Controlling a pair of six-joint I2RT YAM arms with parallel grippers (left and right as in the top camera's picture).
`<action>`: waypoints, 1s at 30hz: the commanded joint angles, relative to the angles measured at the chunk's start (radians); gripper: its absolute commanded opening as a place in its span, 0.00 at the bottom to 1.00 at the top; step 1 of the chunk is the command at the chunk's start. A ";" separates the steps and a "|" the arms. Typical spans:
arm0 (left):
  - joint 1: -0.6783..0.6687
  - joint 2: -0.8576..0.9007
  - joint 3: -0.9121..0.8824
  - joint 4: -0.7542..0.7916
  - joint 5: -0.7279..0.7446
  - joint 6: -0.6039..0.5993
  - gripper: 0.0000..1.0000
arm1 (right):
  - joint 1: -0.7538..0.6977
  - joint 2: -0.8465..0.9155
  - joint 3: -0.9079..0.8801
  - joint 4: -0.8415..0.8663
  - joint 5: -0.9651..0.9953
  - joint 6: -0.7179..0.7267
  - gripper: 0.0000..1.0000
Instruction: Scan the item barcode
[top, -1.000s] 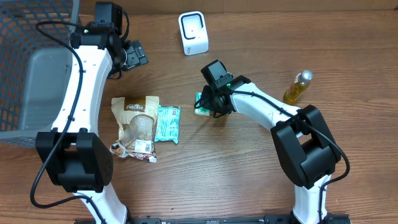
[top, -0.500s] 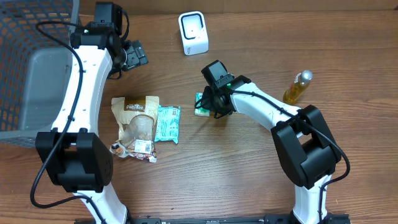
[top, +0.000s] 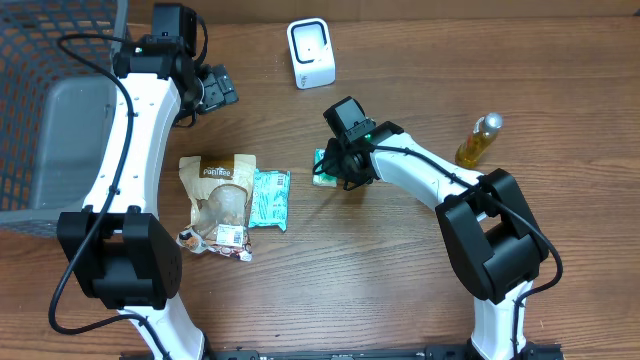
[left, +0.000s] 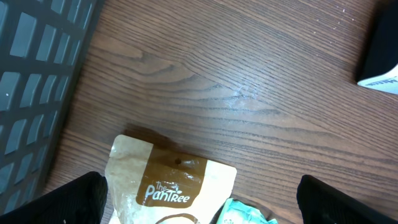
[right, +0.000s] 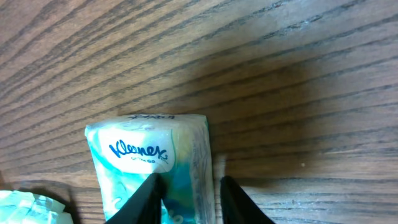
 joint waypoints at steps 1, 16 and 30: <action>-0.007 -0.011 0.018 0.001 0.005 -0.010 1.00 | 0.005 0.021 -0.044 -0.019 0.009 -0.006 0.26; -0.007 -0.011 0.018 0.001 0.005 -0.010 1.00 | -0.001 0.021 -0.074 0.006 -0.080 -0.006 0.04; -0.007 -0.011 0.019 0.000 0.005 -0.010 1.00 | -0.108 -0.016 -0.070 0.051 -0.537 -0.220 0.04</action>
